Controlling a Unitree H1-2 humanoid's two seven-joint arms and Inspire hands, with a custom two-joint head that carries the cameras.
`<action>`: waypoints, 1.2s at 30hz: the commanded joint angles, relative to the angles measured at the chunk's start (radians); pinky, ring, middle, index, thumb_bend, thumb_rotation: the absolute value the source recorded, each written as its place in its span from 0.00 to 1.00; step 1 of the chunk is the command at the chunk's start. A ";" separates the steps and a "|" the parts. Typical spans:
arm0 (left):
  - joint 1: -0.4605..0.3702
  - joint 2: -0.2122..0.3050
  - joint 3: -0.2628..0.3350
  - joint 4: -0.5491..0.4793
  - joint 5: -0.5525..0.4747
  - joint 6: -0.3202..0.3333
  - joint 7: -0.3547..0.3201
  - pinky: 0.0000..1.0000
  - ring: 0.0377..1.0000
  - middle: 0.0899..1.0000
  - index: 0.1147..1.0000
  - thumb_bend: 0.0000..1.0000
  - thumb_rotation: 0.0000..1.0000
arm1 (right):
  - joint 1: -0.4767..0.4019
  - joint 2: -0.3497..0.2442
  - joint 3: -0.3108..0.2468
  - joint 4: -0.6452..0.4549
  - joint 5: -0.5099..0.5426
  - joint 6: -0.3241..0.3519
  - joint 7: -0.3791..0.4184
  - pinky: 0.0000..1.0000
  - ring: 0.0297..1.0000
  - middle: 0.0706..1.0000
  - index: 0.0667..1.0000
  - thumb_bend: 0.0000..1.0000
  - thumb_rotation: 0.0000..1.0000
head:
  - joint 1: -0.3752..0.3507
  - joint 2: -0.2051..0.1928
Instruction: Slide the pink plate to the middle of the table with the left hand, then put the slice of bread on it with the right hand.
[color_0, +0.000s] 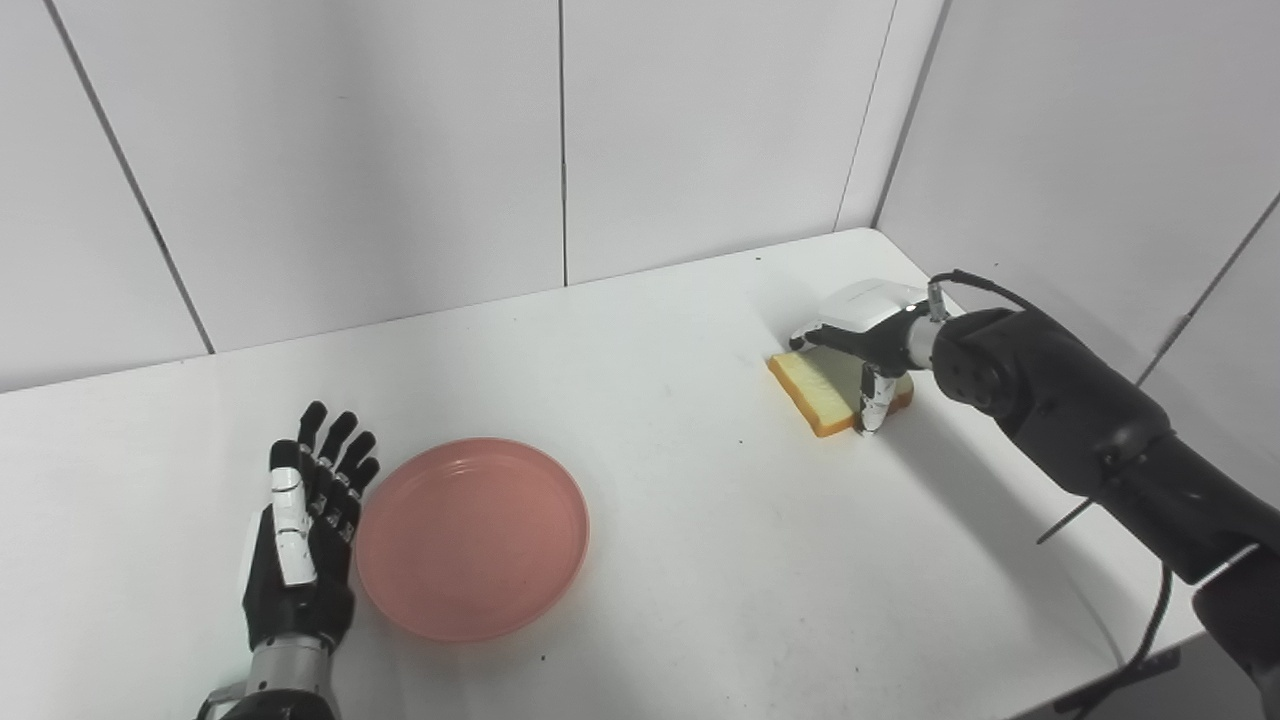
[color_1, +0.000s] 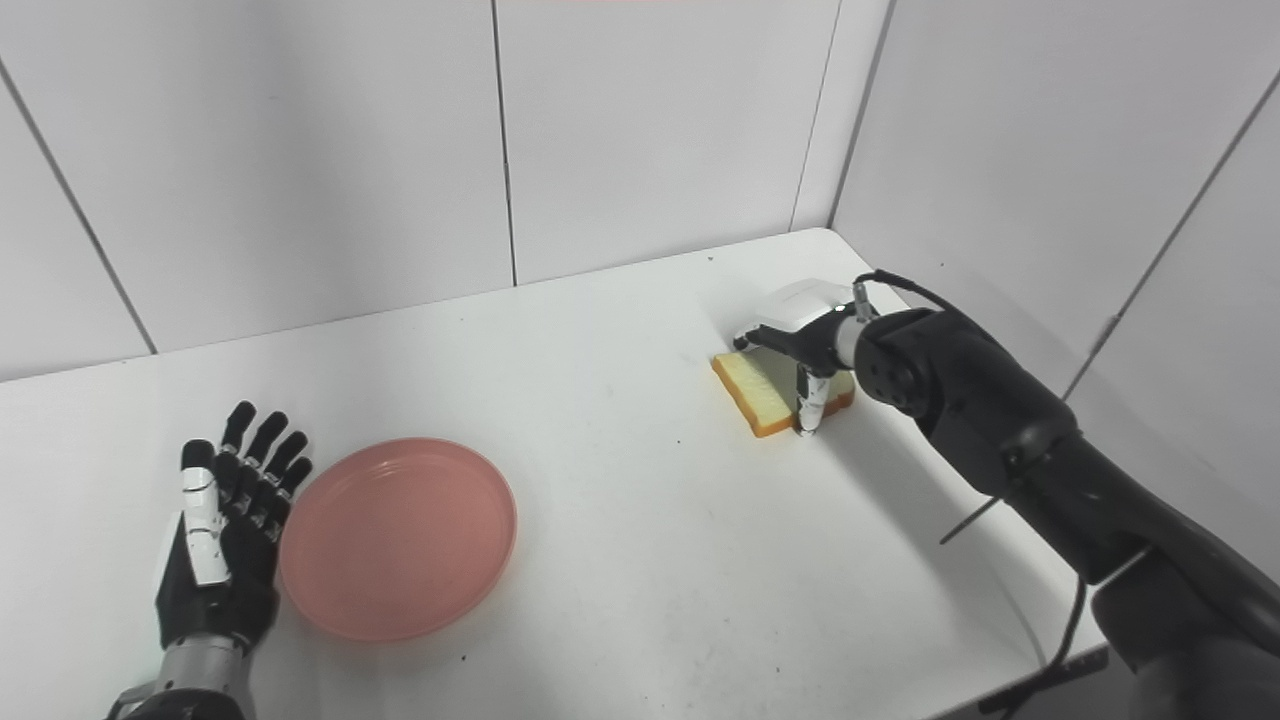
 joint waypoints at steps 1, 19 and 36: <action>-0.006 0.001 -0.003 -0.019 0.004 0.006 0.005 0.94 0.92 0.94 0.95 0.68 1.00 | -0.019 -0.011 -0.028 -0.004 0.016 -0.029 -0.038 0.52 0.61 0.67 0.67 0.74 0.00 | 0.001 0.002; -0.005 -0.002 -0.008 -0.028 0.010 0.015 0.015 0.94 0.92 0.94 0.95 0.68 1.00 | 0.008 0.013 -0.043 0.019 0.063 -0.031 -0.075 0.35 0.39 0.41 0.48 0.52 0.00 | 0.003 0.002; -0.006 -0.006 -0.014 -0.023 0.015 0.021 0.025 0.94 0.91 0.93 0.94 0.68 1.00 | -0.045 -0.007 -0.138 -0.147 0.173 0.060 0.036 0.37 0.41 0.41 0.48 0.53 0.00 | 0.009 0.002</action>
